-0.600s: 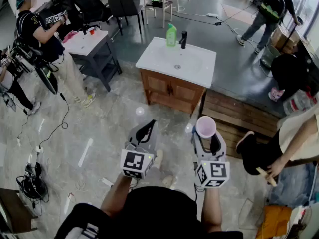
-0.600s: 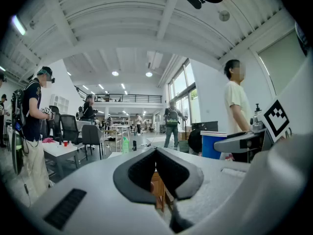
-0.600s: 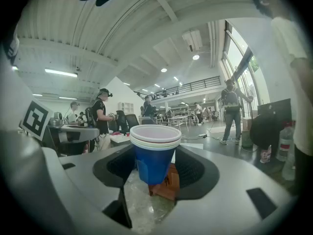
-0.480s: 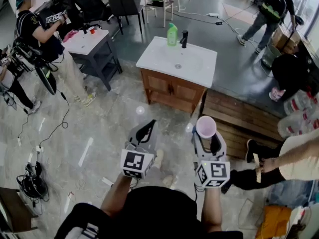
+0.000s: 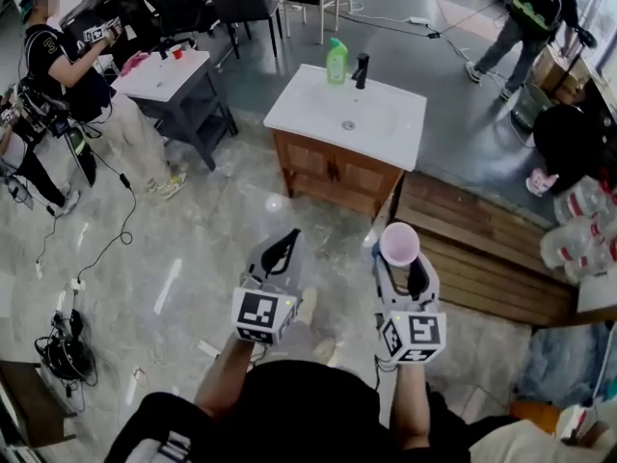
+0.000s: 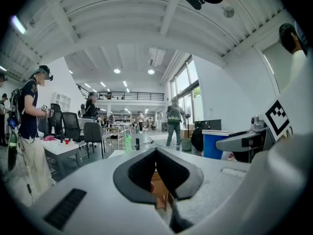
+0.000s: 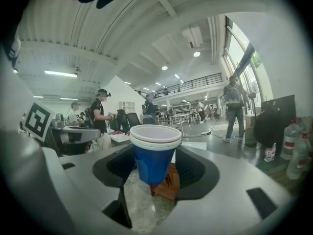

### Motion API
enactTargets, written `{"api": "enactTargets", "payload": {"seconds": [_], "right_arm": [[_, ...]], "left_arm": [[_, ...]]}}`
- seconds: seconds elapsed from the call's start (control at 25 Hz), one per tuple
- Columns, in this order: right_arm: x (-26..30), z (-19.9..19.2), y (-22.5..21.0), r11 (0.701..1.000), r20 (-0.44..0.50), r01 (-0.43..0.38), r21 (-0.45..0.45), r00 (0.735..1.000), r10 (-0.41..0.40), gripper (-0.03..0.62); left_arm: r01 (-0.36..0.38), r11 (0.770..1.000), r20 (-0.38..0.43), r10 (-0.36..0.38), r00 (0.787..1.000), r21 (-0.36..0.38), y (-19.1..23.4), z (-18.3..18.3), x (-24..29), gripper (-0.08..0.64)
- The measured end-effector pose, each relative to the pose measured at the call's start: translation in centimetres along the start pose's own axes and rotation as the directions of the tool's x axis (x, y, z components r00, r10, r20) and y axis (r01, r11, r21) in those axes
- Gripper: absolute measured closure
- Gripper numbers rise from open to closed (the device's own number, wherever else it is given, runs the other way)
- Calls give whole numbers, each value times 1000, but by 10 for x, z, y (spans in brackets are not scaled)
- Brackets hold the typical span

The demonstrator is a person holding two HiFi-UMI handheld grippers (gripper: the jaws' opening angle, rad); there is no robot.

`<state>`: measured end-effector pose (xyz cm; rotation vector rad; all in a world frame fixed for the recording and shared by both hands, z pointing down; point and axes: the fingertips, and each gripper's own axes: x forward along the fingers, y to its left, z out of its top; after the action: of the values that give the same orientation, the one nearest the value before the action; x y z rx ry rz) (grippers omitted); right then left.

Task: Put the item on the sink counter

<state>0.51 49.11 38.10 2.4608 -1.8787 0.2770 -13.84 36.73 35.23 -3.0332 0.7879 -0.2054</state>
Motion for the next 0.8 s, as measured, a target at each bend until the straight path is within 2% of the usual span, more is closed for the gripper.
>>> {"api": "enactTargets", "payload": {"seconds": [0.24,0.36,0.48,0.8], "right_arm": [[36,4,-7,1000,5,-16,8,1000,16,333],[59,9,-9,1000,7,-30,8,1000,30,333],[84,16,-11,999,8,-41,4,999,41,333],[148,26,-4,998,1,-69,-5,998,69,333]], "left_arm": [[1,999,-1,-1,1000,-40,18,0,30,557],[-7,1000,4,7,1000,-15,32,5,48,557],[-16,1000,-15,16,1000,-24,46,6,65,557],[-42,999,-2,42,999,-23,99,10,101,557]]}}
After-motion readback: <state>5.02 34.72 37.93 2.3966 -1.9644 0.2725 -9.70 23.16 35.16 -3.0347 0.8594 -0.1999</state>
